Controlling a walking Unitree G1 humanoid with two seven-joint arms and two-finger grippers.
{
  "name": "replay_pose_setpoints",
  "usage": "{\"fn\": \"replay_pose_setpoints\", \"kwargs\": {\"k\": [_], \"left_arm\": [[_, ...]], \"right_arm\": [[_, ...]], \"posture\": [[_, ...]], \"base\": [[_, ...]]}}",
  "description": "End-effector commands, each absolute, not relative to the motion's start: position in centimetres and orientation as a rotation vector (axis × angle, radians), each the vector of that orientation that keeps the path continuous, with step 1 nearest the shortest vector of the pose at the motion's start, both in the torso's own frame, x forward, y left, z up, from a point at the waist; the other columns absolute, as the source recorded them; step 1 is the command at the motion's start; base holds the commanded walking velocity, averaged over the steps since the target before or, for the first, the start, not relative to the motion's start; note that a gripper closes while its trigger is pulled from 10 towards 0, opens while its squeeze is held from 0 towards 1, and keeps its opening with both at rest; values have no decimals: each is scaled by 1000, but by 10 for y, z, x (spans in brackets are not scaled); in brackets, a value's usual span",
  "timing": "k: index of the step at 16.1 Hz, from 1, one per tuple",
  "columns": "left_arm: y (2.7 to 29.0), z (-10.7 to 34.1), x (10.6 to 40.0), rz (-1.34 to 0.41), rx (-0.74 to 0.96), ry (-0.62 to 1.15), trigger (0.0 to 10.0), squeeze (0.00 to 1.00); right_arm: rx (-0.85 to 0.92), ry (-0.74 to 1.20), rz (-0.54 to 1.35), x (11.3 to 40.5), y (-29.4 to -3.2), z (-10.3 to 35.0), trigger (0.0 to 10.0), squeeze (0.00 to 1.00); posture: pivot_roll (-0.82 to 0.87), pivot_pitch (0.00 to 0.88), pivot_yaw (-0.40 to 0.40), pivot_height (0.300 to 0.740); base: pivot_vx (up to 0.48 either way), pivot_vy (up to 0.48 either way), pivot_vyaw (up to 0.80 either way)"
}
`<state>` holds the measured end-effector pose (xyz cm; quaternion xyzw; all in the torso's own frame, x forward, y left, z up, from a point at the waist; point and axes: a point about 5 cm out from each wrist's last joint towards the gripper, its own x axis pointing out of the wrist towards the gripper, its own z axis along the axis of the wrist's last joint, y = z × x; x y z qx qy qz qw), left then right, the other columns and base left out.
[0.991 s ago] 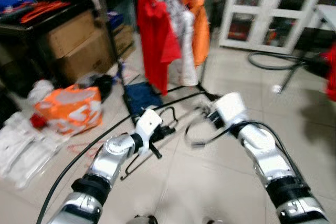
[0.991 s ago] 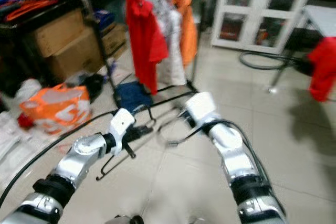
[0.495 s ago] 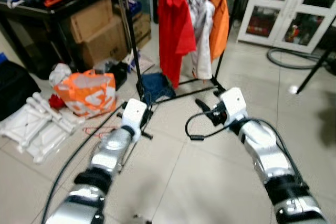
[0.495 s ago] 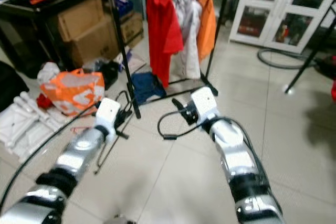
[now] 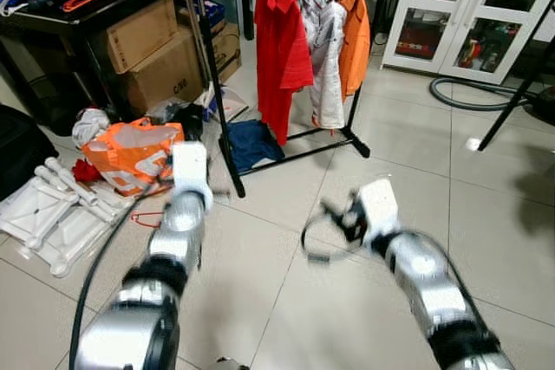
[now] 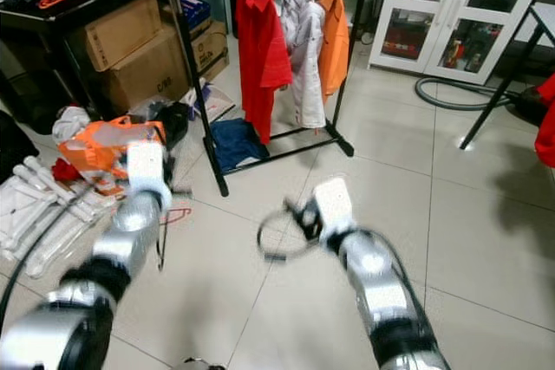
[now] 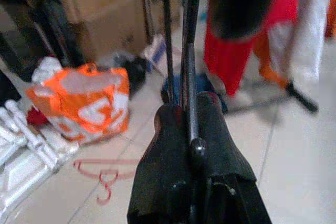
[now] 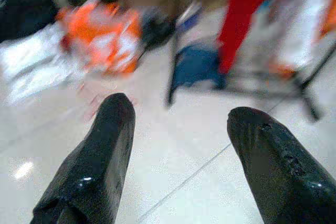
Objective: Hang hanger
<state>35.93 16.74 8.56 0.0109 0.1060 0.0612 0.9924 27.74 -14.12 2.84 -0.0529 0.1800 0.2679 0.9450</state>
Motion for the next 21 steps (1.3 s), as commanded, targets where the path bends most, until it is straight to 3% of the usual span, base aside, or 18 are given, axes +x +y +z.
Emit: {"fn": "replay_pose_setpoints", "kwargs": {"k": [1, 5, 11, 18, 21], "left_arm": [[173, 108, 371, 162, -6, 137, 10000, 0], [177, 130, 384, 220, -81, 98, 10000, 0], [150, 129, 388, 218, -206, 107, 10000, 0], [152, 157, 398, 230, -149, 5, 10000, 0], [138, 153, 397, 198, -164, 24, 10000, 0]], "right_arm": [[-120, 451, 682, 261, -133, 16, 10000, 0], [-106, 482, 787, 254, -125, 15, 10000, 0], [152, 354, 824, 285, -84, 59, 10000, 0], [-22, 522, 1008, 261, -82, 36, 10000, 0], [-9, 522, 993, 264, -77, 34, 10000, 0]], "posture": [[-151, 0, 67, 740], [-165, 0, 70, 740], [-176, 0, 67, 740], [-176, 0, 53, 740], [-183, 0, 59, 740]], "base": [[0, 0, 0], [0, 0, 0], [0, 0, 0], [0, 0, 0], [0, 0, 0]]}}
